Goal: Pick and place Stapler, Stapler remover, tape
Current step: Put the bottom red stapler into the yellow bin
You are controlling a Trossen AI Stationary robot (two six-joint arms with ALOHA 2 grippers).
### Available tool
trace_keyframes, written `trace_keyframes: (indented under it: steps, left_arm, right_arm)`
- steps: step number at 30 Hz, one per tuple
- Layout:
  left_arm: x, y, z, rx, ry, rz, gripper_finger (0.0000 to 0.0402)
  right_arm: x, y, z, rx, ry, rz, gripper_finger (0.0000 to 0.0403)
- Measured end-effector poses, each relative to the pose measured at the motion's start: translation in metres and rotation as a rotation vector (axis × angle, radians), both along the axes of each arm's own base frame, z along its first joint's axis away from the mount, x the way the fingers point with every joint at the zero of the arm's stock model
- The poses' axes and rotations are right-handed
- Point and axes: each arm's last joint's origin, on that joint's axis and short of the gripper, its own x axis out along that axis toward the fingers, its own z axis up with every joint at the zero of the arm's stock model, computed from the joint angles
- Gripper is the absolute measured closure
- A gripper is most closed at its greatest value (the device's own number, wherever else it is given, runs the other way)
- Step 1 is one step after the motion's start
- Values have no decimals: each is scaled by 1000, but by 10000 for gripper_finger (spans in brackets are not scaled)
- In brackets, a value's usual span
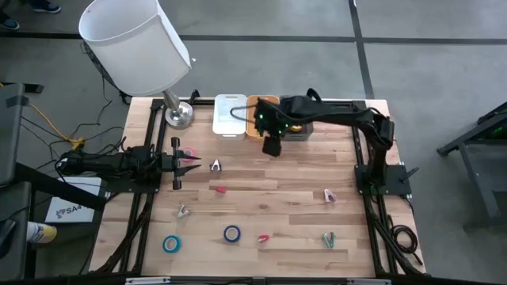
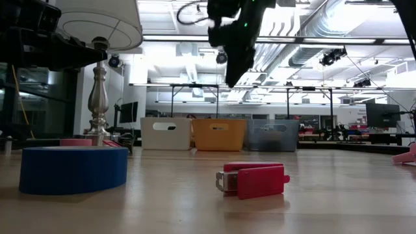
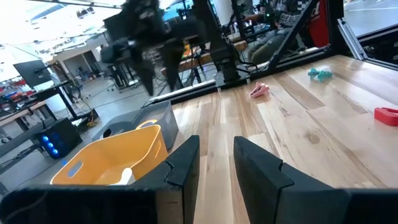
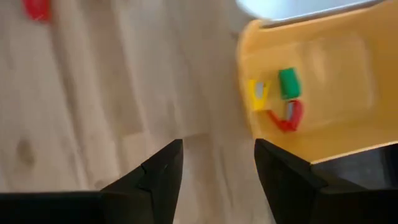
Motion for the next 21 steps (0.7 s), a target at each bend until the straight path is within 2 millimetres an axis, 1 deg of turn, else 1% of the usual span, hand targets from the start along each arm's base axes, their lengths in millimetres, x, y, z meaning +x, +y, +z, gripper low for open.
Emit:
trace_keyframes:
  steps: [5,11,13,17,21]
  left_arm:
    - [0,0,0,0,0,0,305]
    - [0,0,0,0,0,0,305]
    - [0,0,0,0,0,0,305]
    - [0,0,0,0,0,0,305]
    - [0,0,0,0,0,0,305]
  right_arm:
    - [-1,37,9,-1,0,90,213]
    - [2,80,7,11,20,172,213]
    - [3,94,0,18,16,191,214]
    - [-2,125,-18,38,63,222,213]
    - [-9,156,-42,50,90,267,214]
